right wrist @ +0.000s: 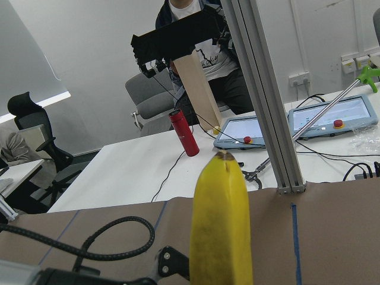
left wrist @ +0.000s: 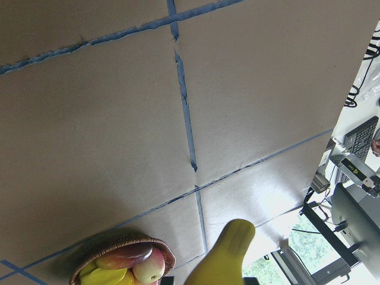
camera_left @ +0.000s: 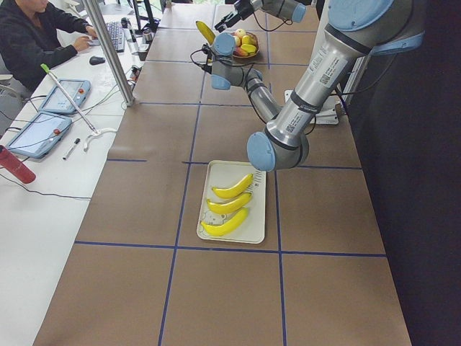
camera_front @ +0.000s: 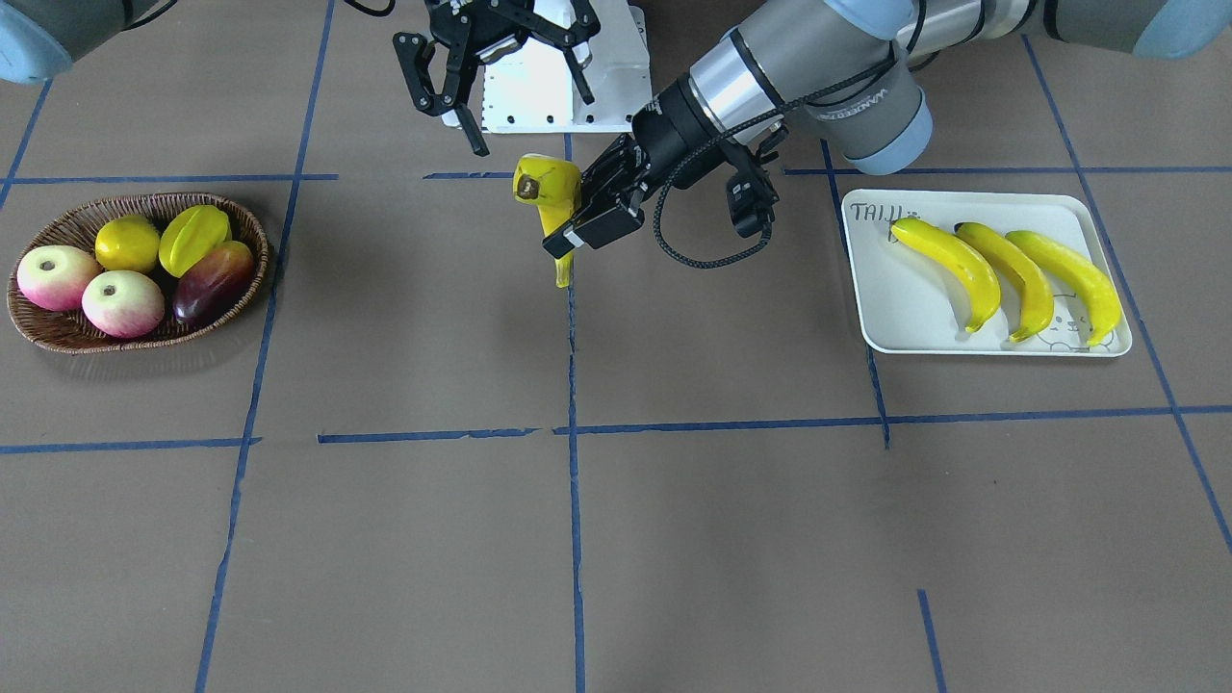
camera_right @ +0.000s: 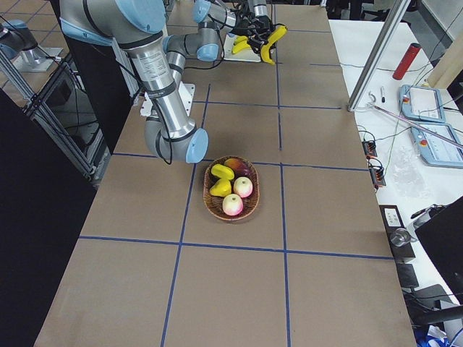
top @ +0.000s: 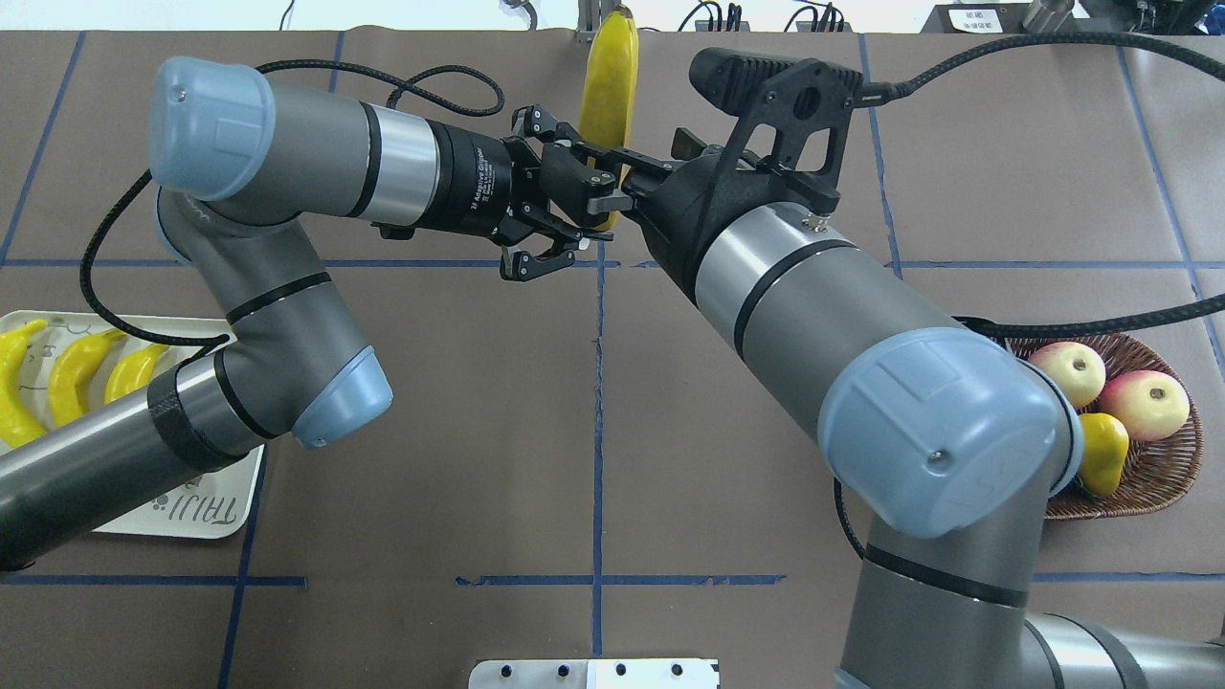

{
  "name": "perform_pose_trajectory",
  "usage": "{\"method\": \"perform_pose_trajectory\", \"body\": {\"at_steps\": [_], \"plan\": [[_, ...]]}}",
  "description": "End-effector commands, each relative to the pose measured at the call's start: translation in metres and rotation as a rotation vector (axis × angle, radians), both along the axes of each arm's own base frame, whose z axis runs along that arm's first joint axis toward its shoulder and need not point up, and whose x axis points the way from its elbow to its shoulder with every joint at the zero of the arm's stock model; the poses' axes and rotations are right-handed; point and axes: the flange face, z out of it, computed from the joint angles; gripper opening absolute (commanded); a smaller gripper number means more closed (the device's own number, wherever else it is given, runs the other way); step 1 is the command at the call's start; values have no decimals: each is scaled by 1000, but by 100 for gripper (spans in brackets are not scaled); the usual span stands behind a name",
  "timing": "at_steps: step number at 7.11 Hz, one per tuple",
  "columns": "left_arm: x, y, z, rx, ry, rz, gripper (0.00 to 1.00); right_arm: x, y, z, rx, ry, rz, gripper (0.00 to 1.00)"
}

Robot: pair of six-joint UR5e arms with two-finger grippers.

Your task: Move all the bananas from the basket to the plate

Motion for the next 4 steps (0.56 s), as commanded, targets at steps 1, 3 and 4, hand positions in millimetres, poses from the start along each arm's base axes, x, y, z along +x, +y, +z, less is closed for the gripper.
{"method": "perform_pose_trajectory", "body": {"at_steps": [1,3,4], "plan": [[-3,-20,17,45,-57,-14,0,48,17,12,0,-2,-103,100],[-11,-17,59,166,-139,77,0,85,7,18,-65,91,-152,100],[-14,-18,85,221,-188,81,0,106,-12,27,-117,141,-201,100]]}}
